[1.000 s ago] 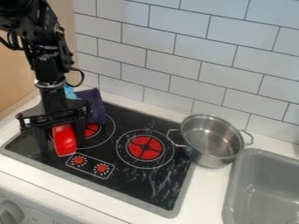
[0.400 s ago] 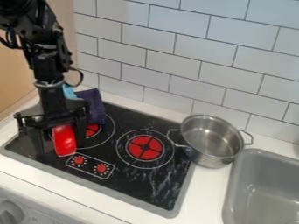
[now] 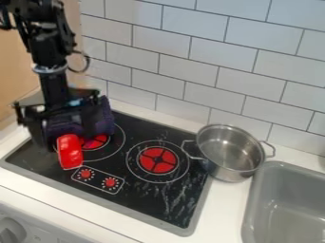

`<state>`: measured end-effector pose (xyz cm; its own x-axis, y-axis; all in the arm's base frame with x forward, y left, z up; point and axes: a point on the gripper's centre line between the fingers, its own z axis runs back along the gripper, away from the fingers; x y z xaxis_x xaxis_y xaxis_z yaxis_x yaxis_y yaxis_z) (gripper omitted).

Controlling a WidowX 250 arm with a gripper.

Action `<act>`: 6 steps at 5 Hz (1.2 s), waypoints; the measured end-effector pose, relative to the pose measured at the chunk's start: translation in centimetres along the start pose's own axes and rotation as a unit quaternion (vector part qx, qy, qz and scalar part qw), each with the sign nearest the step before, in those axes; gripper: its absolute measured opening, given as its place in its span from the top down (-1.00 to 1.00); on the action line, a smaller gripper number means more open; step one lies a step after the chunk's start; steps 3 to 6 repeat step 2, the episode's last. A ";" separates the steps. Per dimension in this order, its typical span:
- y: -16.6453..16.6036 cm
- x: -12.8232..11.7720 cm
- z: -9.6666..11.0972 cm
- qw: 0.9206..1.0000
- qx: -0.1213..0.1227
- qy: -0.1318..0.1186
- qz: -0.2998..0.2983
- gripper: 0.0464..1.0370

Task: Take the red apple piece out of the silver bowl

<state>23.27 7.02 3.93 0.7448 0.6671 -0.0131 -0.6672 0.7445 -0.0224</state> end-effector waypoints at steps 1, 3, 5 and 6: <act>-0.7 0.0 1.8 0.999 -0.028 -0.019 -0.022 -0.92; -0.7 -0.1 1.8 0.999 -0.028 -0.020 -0.026 -0.92; -0.7 -0.1 1.8 0.999 -0.028 -0.020 -0.026 -0.92; -0.7 -0.1 1.8 0.999 -0.028 -0.020 -0.026 -0.92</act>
